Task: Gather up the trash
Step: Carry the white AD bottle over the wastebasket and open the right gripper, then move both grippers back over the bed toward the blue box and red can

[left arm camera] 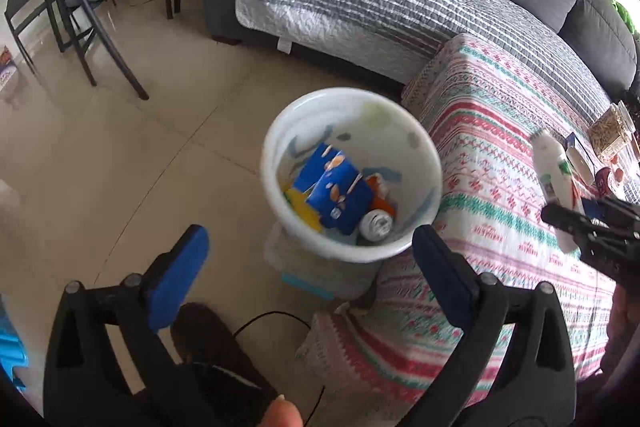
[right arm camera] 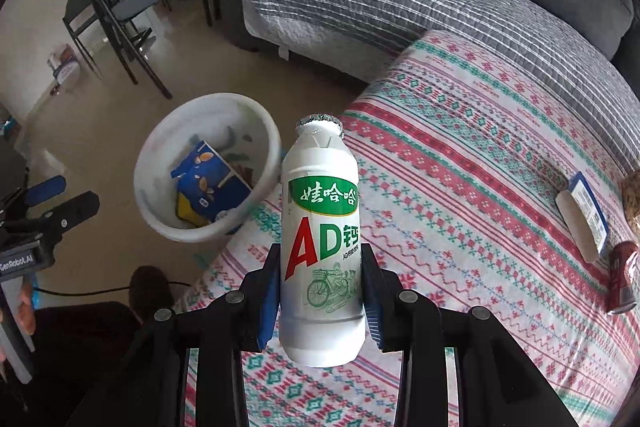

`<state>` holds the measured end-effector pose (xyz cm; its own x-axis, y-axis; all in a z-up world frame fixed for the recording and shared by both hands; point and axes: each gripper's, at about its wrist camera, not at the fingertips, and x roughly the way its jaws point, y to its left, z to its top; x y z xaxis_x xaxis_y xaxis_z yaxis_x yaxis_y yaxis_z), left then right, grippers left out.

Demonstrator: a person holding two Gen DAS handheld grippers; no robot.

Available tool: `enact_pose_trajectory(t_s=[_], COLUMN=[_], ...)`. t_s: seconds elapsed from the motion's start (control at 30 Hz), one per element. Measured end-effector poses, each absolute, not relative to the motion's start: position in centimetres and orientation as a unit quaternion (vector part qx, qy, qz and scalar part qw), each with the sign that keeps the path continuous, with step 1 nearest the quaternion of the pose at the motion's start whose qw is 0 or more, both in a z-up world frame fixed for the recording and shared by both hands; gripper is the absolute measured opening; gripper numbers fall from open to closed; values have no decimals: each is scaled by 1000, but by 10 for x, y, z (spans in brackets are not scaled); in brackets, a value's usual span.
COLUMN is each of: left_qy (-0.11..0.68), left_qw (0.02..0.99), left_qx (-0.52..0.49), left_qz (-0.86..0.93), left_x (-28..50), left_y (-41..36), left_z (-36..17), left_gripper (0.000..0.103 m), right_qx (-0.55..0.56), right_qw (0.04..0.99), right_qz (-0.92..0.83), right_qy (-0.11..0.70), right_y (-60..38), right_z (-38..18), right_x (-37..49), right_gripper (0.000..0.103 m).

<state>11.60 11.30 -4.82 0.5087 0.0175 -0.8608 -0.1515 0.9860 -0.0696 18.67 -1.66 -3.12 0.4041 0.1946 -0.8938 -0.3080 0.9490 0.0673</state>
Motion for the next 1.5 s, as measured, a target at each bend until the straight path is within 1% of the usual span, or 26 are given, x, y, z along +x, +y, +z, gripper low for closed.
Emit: enact_pose_trajectory(t_s=[0.37,0.57,0.6,0.63,0.67,0.7,0.87,0.97,1.23,1.3,1.5], left_qy=[498,501,501,501,502,502,498,496,504,506,507], left_qw=[861,858,857,857,857,857,860,861,859,858,859], left_qx=[-65,-76,-78,-80,-81,-82,-80,-78,-70,-68,-53], left_qz=[82,87,88,88,89,88,82,76,60,55,39], left_x=[90,86,86,86,86,87,89,90,96,98,105], left_y=[152,165,166,168,168,168,163,157,133,126,93], left_z=[-54,-57,-57,-57,-56,-56,-51,-49,-53,-53,-51], left_gripper=[101,101,101,101,101,101,101,101,101,101,101], right_qx=[-53,-44,-44,-42,-41,-37,-40,-31,-20,-14,-10], right_qw=[830,833,836,838,838,839,849,851,862,864,869], right_qz=[196,210,211,213,212,207,190,173,118,104,65], right_qy=[520,509,506,501,501,501,492,495,493,492,491], right_y=[58,80,81,82,82,81,68,51,-18,-37,-93], right_z=[-49,-56,-56,-56,-57,-56,-44,-38,-22,-19,-13], right_x=[213,224,225,227,228,230,225,220,206,201,186], right_gripper=[37,37,39,46,65,72,72,76,78,80,81])
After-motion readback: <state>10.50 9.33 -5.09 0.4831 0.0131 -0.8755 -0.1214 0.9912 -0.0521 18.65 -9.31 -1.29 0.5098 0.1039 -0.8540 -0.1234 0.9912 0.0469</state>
